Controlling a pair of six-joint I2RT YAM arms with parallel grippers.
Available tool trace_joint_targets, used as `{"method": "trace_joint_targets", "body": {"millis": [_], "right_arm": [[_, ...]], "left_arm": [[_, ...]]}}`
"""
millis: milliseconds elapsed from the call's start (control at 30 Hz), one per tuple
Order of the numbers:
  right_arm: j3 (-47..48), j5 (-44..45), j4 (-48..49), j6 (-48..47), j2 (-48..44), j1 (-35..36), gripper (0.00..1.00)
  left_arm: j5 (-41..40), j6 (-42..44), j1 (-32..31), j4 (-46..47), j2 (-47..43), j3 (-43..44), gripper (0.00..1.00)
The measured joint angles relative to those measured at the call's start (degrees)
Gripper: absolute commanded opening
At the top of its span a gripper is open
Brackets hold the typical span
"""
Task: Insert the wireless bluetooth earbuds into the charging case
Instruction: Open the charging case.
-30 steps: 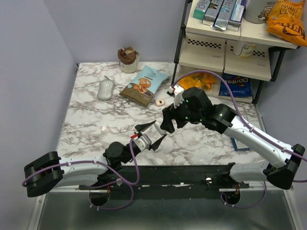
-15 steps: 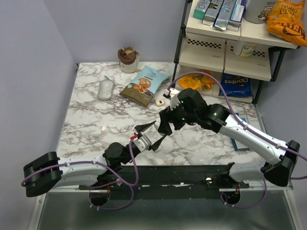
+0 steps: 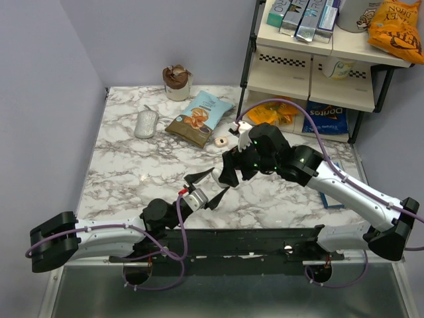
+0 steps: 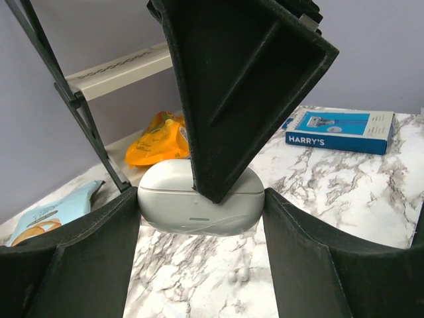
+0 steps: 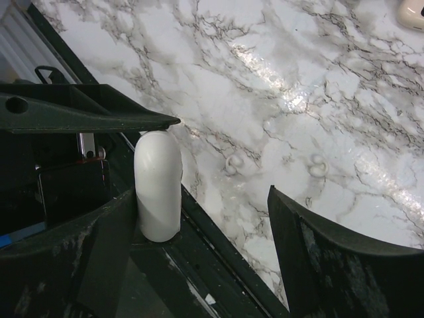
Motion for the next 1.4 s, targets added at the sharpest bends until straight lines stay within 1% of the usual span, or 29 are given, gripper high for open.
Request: {"method": "trace_joint_targets", "body": {"millis": [200,433,533,600,700,933,1000,1033,1300,1333,1400], "right_arm": [[-0.28,1.09,0.02,0.83,-1.51,-0.5,0.86],[-0.63,4.2,0.02,0.9,-3.91,-3.87,0.86],[-1.75,3.85,0.83,1.09,-4.57,-3.93,0.86],[-3.34,1.95,2.21,1.22,-6.05,-3.93,0.85],[-4.09,-2.1,4.31,1.57,-7.65,-3.93,0.82],[-4.5,-9.25,8.63,2.12,-6.97,-3.93,0.67],[-4.59,-9.99,8.87,2.14,-5.97,-3.93,0.64],[-4.79,-10.14,8.96,2.19,-5.4,-3.93,0.6],[-5.46,-10.27,8.94,2.05,-3.21,-3.93,0.47],[-5.46,-10.29,8.98,2.03,-3.08,-3.93,0.44],[-5.46,-10.56,9.07,2.01,-2.8,-3.93,0.4]], "left_arm": [[-1.01,0.09,-0.44,-0.28,-0.42,-0.07,0.0],[-1.36,0.26,-1.14,-0.35,-1.62,-0.5,0.0],[-1.62,0.26,-1.14,-0.35,-1.79,-0.59,0.0],[-1.77,0.28,-1.2,-0.31,-1.79,-0.76,0.0],[-2.16,0.35,-1.49,-0.31,-1.77,-0.98,0.0],[-2.58,0.98,-1.51,-0.26,-1.75,-0.98,0.0],[-2.58,1.07,-1.51,-0.24,-1.75,-0.98,0.0],[-2.58,1.09,-1.51,-0.24,-1.75,-0.98,0.0],[-2.58,1.11,-1.9,0.02,-1.81,-0.98,0.0],[-2.58,1.11,-1.9,0.02,-1.84,-0.98,0.0],[-2.6,1.11,-1.88,-0.02,-1.86,-0.98,0.0]]}}
